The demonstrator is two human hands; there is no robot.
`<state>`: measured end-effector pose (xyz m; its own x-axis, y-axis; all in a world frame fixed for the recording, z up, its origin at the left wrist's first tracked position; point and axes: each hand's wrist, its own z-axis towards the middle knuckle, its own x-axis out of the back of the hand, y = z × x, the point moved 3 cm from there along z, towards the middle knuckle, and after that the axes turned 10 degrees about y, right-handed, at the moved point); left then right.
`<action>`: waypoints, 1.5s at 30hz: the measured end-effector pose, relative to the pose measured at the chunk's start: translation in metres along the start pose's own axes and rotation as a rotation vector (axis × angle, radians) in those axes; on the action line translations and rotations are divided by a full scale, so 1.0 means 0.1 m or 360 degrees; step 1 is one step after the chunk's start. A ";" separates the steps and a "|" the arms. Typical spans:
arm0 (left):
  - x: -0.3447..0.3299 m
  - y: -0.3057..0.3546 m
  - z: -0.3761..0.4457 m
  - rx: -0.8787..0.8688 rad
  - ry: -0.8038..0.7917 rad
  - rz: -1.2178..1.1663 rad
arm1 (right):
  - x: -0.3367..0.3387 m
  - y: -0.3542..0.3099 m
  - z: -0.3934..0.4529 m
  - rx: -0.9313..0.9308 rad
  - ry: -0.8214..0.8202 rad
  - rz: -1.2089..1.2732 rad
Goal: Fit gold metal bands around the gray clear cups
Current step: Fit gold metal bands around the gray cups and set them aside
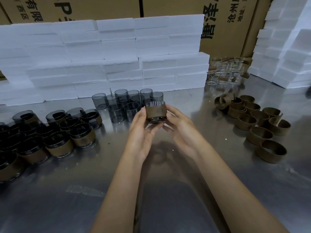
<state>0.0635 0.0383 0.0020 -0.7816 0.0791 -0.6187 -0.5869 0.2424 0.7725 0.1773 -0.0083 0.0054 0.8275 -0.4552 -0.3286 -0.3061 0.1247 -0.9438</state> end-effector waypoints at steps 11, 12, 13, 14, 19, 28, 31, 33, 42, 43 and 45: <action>0.05 0.00 0.06 -0.0017 -0.0079 0.0084 | 0.05 0.00 0.01 0.0104 -0.0006 -0.0020; 0.06 -0.01 0.07 -0.0012 -0.0085 0.0094 | 0.05 0.00 0.01 0.0106 -0.0004 -0.0020; 0.06 -0.01 0.08 -0.0013 -0.0092 0.0111 | 0.05 0.00 0.01 0.0109 0.0000 -0.0023; 0.06 -0.01 0.09 -0.0020 -0.0096 0.0144 | 0.05 0.00 0.01 0.0112 0.0006 -0.0029; 0.09 0.00 0.09 -0.0010 -0.0094 0.0357 | 0.05 0.01 0.01 0.0143 0.0020 -0.0142; 0.17 0.00 0.10 -0.0242 0.0305 0.1244 | -0.08 0.24 0.00 0.0468 -0.0055 -0.0810; 0.25 0.03 0.16 -0.0362 0.0498 0.1878 | -0.09 0.34 0.02 0.0491 -0.0073 -0.1011; 0.29 0.09 0.15 -0.0403 0.0637 0.2029 | -0.09 0.38 0.04 0.0461 -0.0077 -0.1080; 0.54 0.44 0.01 -0.1201 0.1311 0.2119 | -0.03 0.40 0.10 0.0404 0.0001 -0.1126; 0.53 0.45 0.00 -0.1275 0.1296 0.2097 | -0.03 0.40 0.10 0.0412 0.0004 -0.1129; 0.49 0.42 0.03 -0.1353 0.1103 0.2003 | -0.03 0.40 0.11 0.0422 0.0008 -0.1135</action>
<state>0.0014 0.0550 0.0039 -0.6263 -0.6667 0.4042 0.6799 -0.2134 0.7015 0.1678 0.0074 -0.0321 0.7802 -0.5088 0.3637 0.4260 0.0065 -0.9047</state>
